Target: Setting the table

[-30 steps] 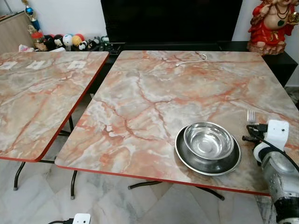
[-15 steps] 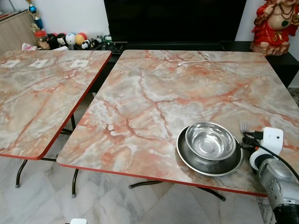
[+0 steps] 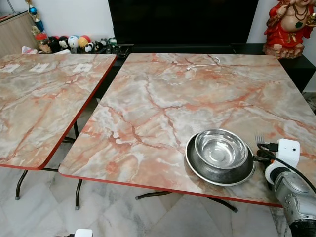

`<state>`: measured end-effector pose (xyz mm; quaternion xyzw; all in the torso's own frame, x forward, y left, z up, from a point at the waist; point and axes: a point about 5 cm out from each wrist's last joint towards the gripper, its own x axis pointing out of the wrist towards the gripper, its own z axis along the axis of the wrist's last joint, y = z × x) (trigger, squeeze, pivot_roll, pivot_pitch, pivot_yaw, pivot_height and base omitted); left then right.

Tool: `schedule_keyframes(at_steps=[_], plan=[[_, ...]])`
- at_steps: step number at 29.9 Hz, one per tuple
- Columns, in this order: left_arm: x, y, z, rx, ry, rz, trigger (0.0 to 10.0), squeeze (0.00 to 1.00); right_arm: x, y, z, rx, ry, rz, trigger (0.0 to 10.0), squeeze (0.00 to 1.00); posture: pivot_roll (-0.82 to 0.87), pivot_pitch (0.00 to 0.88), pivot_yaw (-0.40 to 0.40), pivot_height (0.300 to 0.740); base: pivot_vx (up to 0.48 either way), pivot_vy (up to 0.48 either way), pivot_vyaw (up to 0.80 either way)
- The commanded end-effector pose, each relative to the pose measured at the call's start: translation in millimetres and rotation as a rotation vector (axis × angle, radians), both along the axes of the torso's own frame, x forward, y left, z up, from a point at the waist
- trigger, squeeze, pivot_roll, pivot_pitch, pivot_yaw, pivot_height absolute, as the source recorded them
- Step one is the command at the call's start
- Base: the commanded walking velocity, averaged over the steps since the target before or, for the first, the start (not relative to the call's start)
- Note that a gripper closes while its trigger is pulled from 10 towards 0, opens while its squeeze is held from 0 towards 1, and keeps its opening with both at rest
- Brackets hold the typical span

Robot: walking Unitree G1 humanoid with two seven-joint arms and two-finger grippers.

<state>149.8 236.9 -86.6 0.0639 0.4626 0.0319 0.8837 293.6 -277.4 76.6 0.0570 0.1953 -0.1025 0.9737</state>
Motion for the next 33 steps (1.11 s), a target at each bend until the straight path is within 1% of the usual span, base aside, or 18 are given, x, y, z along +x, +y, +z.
schedule_keyframes(at_steps=[1,4,12,13,14,15,24,30,31,32,33], plan=[[-3.1,2.2,-1.1,0.005,0.020,0.005,10.0,0.00,3.4,3.7,3.6,0.022,-0.023,0.002,10.0,0.00,-0.13,0.000,0.068,0.740,0.000,0.000,0.00],[-2.2,3.8,-0.4,0.007,0.020,0.006,10.0,0.00,6.9,6.9,5.4,0.023,-0.024,0.008,10.0,0.00,-0.12,0.000,0.067,0.740,0.000,0.000,0.00],[-3.2,5.0,-0.5,0.009,0.024,0.009,10.0,0.00,8.0,7.2,4.6,0.017,-0.019,0.005,10.0,0.00,-0.12,0.000,0.067,0.740,0.000,0.000,0.00],[-3.4,4.7,-0.7,0.009,0.025,0.009,10.0,0.00,8.4,7.2,4.7,0.013,-0.019,0.008,10.0,0.18,-0.12,0.000,0.067,0.740,0.000,0.000,0.00],[-3.5,4.6,-0.7,0.009,0.025,0.009,10.0,0.00,8.5,7.1,4.8,0.012,-0.019,0.008,10.0,0.18,-0.12,0.000,0.067,0.740,0.000,0.000,0.00],[-3.5,3.6,-1.0,0.008,0.025,0.008,10.0,0.00,8.7,6.3,4.8,0.002,-0.015,0.003,10.0,0.35,-0.12,0.000,0.067,0.740,0.000,0.000,0.00],[-5.3,2.1,-2.2,0.008,0.032,0.009,10.0,0.00,9.2,5.9,4.4,-0.005,-0.010,-0.003,10.0,0.33,-0.12,0.000,0.068,0.740,0.000,0.000,0.00],[-9.5,5.5,-2.9,0.012,0.047,0.015,10.0,0.00,10.0,6.8,4.1,-0.006,-0.008,-0.002,10.0,0.35,-0.12,0.000,0.067,0.740,0.000,0.000,0.00],[-10.0,6.8,-2.8,0.013,0.048,0.017,10.0,0.00,10.4,7.1,4.3,-0.018,-0.006,0.003,10.0,0.64,-0.12,0.000,0.068,0.740,0.000,0.000,0.00],[-10.0,6.8,-2.8,0.013,0.048,0.017,10.0,0.00,10.4,7.1,4.3,-0.018,-0.006,0.003,10.0,0.64,-0.12,0.000,0.068,0.740,0.000,0.000,0.00],[-10.4,7.9,-2.6,0.015,0.049,0.019,10.0,0.00,10.7,7.0,4.7,-0.030,-0.006,0.004,10.0,0.66,-0.12,0.000,0.068,0.740,0.000,0.000,0.00]])
